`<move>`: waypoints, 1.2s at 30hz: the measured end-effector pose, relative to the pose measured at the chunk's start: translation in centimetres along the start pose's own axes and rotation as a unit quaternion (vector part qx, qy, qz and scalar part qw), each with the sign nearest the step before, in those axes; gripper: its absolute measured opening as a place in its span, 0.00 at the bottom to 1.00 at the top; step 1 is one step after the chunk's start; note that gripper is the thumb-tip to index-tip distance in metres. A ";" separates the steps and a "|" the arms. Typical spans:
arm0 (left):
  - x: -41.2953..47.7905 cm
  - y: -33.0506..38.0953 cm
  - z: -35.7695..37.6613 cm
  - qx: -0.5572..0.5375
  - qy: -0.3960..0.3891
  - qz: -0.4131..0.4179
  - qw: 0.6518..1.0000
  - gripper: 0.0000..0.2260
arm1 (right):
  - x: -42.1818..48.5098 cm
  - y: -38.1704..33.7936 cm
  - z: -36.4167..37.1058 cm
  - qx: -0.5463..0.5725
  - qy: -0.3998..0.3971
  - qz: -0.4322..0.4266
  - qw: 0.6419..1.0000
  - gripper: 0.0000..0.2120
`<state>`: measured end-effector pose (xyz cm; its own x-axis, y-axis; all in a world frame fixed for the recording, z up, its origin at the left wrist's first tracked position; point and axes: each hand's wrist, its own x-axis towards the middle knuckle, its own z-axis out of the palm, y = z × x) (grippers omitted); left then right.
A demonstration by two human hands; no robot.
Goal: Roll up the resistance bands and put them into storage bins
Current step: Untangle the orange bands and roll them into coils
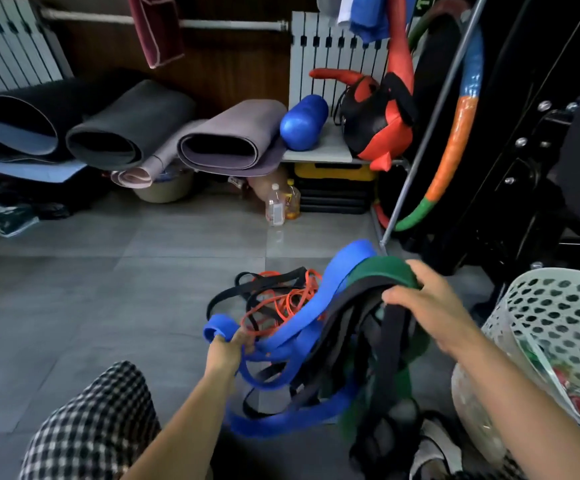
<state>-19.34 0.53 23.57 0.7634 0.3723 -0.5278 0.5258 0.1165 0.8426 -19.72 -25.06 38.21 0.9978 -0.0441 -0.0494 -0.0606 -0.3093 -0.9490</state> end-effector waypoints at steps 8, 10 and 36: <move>1.5 1.4 -1.8 0.040 -0.007 0.045 0.998 0.04 | 1.0 -1.1 -2.4 0.273 0.102 -0.029 0.956 0.11; 2.0 0.8 -2.3 0.009 0.007 0.021 1.000 0.02 | 1.3 -1.5 -2.8 0.260 0.078 -0.047 0.961 0.11; -0.4 10.3 -2.5 -0.032 -0.026 0.111 0.993 0.11 | 7.5 1.5 -1.5 -0.022 0.119 -0.001 0.993 0.09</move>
<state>-15.17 3.84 32.76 0.8772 0.3471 -0.3317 0.3189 0.0954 0.9430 -12.34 -27.26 36.89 0.9636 -0.2656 0.0321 -0.0653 -0.3500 -0.9345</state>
